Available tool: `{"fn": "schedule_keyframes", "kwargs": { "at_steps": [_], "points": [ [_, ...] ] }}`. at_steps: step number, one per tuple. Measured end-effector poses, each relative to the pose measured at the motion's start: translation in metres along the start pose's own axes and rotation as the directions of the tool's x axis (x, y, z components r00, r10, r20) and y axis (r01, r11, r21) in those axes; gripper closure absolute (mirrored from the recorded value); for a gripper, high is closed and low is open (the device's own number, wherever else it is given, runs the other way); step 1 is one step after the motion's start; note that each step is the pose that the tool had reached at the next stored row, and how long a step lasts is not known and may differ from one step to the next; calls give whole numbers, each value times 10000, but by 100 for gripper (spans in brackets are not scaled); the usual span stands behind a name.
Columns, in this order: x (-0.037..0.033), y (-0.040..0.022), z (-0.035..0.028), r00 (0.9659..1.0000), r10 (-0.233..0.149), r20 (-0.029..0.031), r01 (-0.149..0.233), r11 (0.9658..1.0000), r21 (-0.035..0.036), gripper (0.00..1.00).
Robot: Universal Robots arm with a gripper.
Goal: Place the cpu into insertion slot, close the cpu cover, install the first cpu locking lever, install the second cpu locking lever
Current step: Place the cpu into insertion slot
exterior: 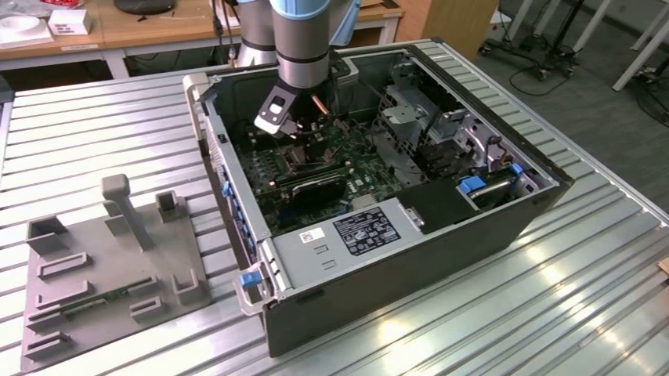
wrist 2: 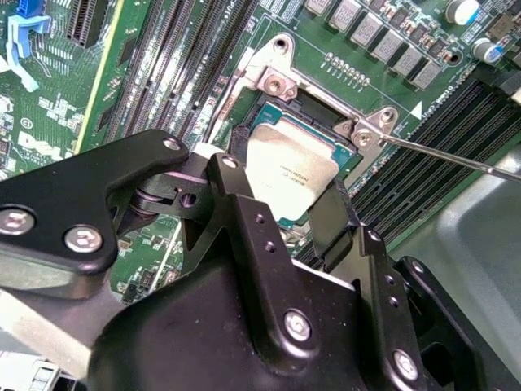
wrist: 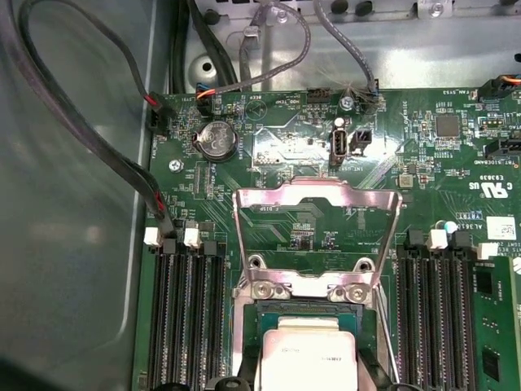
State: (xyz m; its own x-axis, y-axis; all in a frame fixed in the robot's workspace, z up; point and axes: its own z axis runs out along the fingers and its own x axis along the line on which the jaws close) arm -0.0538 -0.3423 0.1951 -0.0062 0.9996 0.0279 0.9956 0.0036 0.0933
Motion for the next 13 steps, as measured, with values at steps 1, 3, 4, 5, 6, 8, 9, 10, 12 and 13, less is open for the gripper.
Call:
{"fn": "schedule_keyframes", "kwargs": {
  "at_steps": [1,3,4,5,6,8,9,10,12,13],
  "points": [
    [0,0,1,10000,0,0,0,10000,0,46],
    [0,0,6,10000,0,-4,0,10000,-3,46],
    [0,0,8,10000,0,-2,0,10000,-2,46],
    [0,-1,9,10000,-1,1,1,10000,0,46],
    [0,-1,9,10000,-1,2,1,10000,1,46],
    [0,-1,10,10000,-1,1,1,10000,0,46],
    [0,-1,10,10000,-1,0,1,10000,0,46],
    [0,0,10,10000,0,0,0,10000,0,46],
    [0,3,11,10000,-2,-2,2,10000,-1,46],
    [0,6,12,10000,-2,-2,2,10000,-2,46]
  ]
}}
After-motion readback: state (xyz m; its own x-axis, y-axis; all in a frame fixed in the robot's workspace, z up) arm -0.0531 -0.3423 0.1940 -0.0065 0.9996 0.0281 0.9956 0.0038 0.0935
